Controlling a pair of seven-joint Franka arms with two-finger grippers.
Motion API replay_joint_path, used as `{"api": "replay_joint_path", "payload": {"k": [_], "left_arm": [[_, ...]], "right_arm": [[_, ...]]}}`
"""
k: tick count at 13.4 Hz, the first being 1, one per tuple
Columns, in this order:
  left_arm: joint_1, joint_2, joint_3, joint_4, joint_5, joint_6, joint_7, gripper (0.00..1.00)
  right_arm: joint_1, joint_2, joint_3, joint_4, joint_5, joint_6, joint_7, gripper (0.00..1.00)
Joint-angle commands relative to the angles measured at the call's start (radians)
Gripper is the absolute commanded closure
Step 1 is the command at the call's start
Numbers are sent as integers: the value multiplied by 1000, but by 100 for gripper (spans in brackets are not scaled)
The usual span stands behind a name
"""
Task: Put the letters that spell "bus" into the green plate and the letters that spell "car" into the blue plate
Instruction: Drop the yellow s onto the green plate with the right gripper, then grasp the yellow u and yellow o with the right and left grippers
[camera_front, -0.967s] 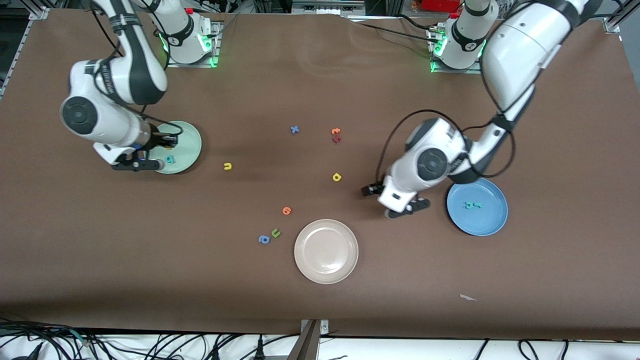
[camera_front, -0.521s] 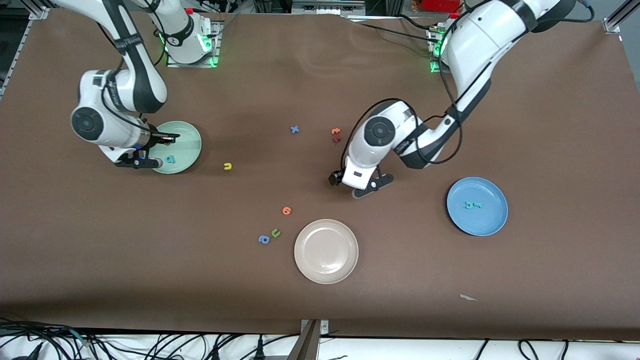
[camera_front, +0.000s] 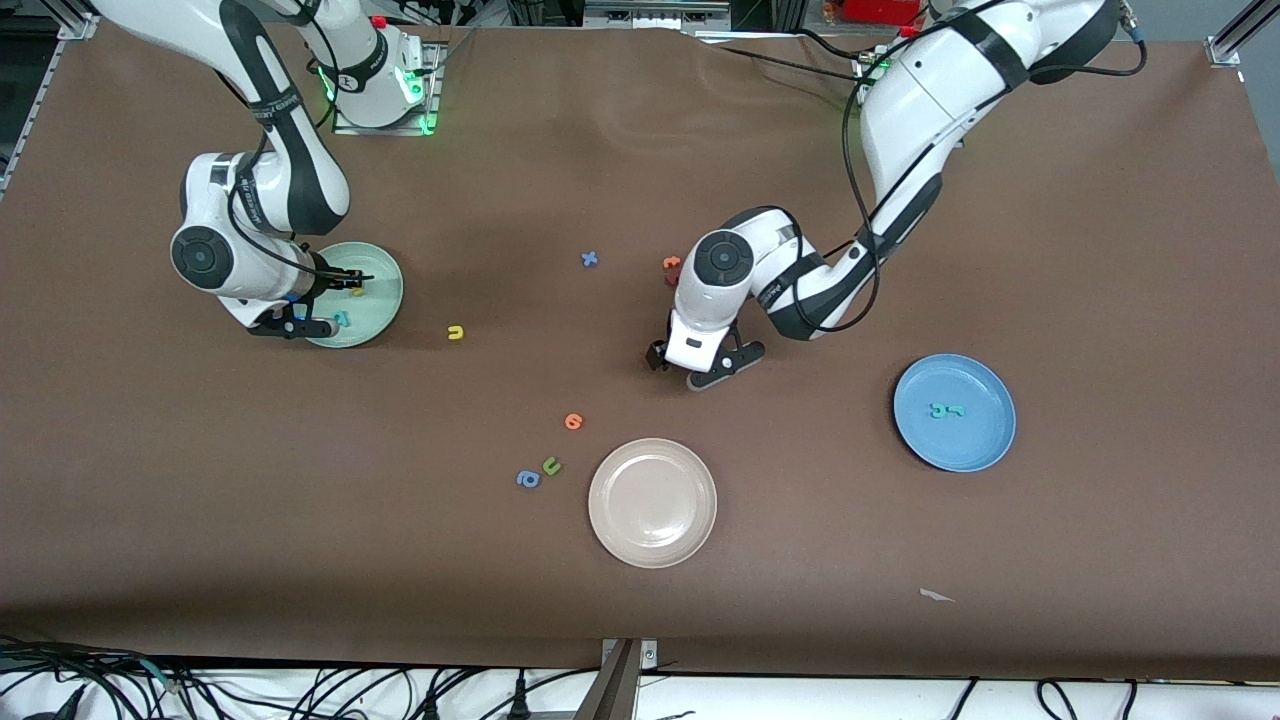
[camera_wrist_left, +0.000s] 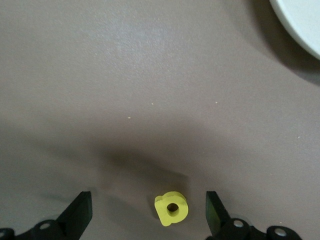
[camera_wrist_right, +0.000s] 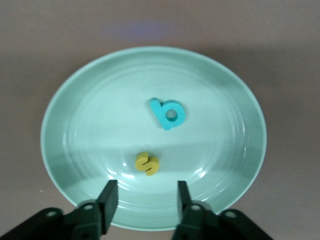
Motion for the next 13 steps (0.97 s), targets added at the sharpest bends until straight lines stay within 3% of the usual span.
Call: {"api": "replay_joint_path", "payload": {"k": [1, 4, 8, 11, 13], "left_arm": [[-50, 23, 31, 39, 27, -9, -26, 3], [-59, 29, 31, 46, 29, -13, -27, 12], [-59, 29, 31, 48, 29, -13, -26, 51], [-59, 29, 31, 48, 32, -13, -26, 63], [-59, 29, 31, 48, 32, -13, -26, 65]], "right_arm": [[3, -74, 7, 14, 14, -11, 59, 1], [5, -84, 100, 98, 16, -17, 287, 1], [8, 15, 226, 239, 14, -5, 502, 1], [14, 84, 269, 265, 16, 27, 562, 1], [14, 136, 273, 253, 16, 91, 558, 1]]}}
